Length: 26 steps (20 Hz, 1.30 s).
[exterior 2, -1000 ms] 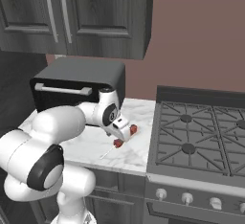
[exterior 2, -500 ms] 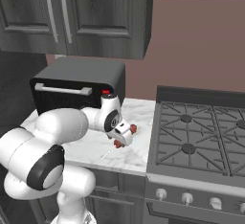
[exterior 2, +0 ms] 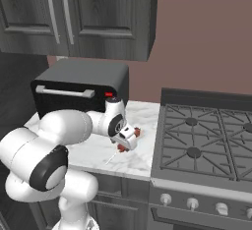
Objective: Store the kebab skewer in the freezer for long-term storage. Close the freezer door after placing the cooked food.
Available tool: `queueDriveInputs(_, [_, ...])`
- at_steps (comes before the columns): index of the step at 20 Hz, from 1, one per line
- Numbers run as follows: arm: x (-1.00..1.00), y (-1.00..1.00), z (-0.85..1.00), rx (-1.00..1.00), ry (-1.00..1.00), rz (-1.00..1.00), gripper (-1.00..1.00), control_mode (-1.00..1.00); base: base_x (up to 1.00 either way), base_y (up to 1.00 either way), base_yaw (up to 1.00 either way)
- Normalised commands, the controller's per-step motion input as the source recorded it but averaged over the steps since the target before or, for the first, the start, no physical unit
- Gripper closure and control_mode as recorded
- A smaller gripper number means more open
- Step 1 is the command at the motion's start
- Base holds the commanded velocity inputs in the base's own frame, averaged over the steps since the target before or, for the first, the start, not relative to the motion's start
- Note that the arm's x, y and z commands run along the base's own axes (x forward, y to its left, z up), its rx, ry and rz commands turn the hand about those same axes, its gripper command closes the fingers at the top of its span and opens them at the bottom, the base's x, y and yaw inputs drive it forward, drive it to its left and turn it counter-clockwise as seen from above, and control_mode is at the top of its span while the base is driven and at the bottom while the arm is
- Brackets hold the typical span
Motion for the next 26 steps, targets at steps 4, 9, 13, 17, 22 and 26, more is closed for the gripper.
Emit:
queueDriveInputs(4, [0.12,0.0,0.0,0.0,0.0,0.0,-1.0,-1.0,0.0,0.0,0.0])
queueDriveInputs(9, [0.02,-0.01,-0.09,0.0,0.0,0.0,-1.0,-1.0,0.0,0.0,0.0])
queueDriveInputs(13, [0.04,-0.06,-0.16,0.0,0.0,0.0,-1.0,-1.0,0.0,0.0,0.0])
queueDriveInputs(17, [0.01,-0.11,-0.16,0.0,0.0,0.0,-1.0,-1.0,0.0,0.0,0.0])
queueDriveInputs(22, [0.01,-0.08,-0.11,0.0,0.0,0.0,-1.0,-1.0,0.0,0.0,0.0])
queueDriveInputs(26, [0.01,-0.02,-0.06,0.0,0.0,0.0,-1.0,-1.0,0.0,0.0,0.0])
